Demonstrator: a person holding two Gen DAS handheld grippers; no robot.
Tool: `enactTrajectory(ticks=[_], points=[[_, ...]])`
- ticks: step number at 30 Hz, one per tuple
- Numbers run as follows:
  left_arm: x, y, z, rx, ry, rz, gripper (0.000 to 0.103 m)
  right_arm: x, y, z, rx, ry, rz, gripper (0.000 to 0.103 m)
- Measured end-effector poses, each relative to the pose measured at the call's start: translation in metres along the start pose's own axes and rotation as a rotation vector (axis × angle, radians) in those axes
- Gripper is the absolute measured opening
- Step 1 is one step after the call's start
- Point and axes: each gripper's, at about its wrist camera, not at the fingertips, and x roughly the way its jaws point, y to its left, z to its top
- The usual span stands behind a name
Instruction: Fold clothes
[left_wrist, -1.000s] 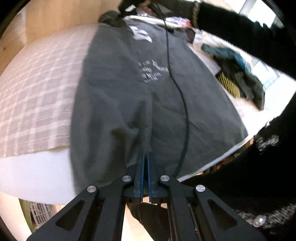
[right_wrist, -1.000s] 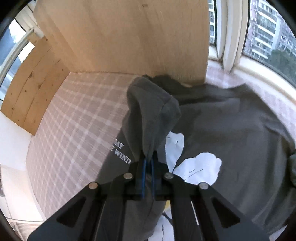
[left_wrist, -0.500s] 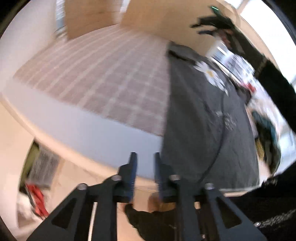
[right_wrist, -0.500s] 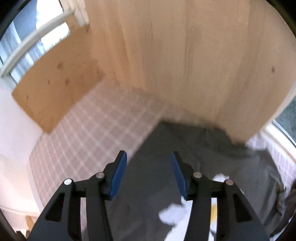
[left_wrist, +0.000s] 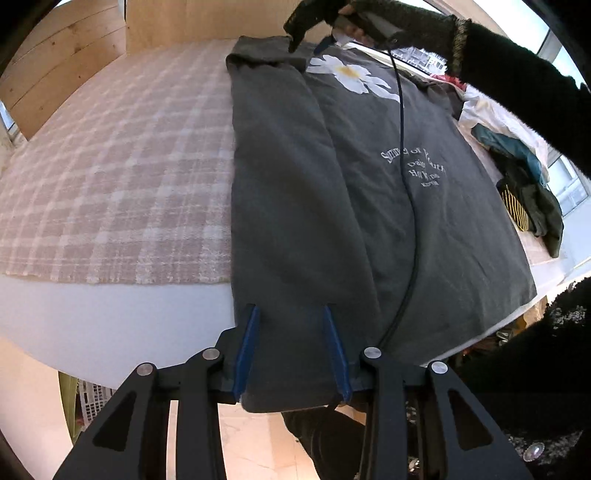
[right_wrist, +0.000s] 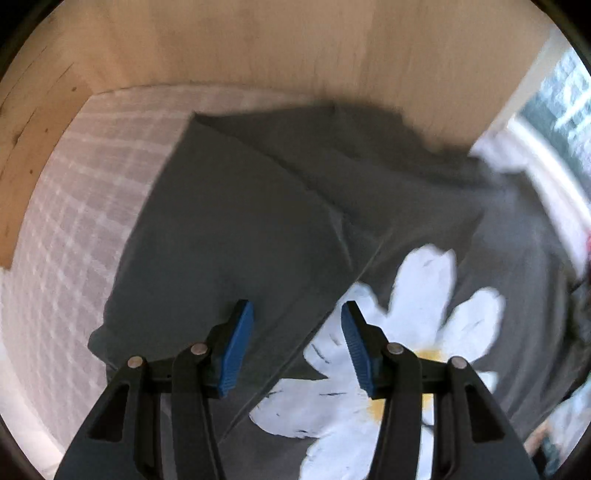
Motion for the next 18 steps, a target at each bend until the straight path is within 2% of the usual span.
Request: enactTrajectory(ticks=[1,2,3,4,7,10,12,15,18], points=[[-0.002,0.002,-0.001,0.000,-0.001,-0.001,0.034,0.003,-0.003,-0.001,0.015,0.005,0.025,0.052],[-0.004,0.004,-0.002,0.000,-0.002,-0.001,0.034,0.000,-0.003,0.000,0.010,-0.003,0.047,0.045],[-0.006,0.006,-0.003,-0.003,-0.003,-0.002,0.034,-0.002,-0.003,0.000,0.005,-0.012,0.068,0.017],[-0.008,0.009,-0.003,-0.010,-0.006,-0.001,0.034,-0.005,-0.003,0.000,-0.001,-0.020,0.089,0.001],[-0.016,0.023,-0.008,-0.038,-0.012,0.000,0.034,-0.016,0.000,0.002,-0.014,-0.032,0.164,0.003],[-0.026,0.038,-0.013,-0.066,-0.023,0.015,0.034,-0.036,0.012,0.007,-0.036,-0.077,0.146,0.002],[-0.031,0.048,-0.015,-0.082,-0.028,0.024,0.034,-0.052,0.024,0.016,-0.022,-0.105,0.227,0.002],[-0.038,0.061,-0.016,-0.105,-0.039,0.028,0.034,-0.077,0.075,0.037,-0.066,-0.143,0.310,0.002],[-0.042,0.067,-0.015,-0.110,-0.046,0.034,0.034,-0.096,0.155,0.062,-0.167,-0.149,0.499,0.005]])
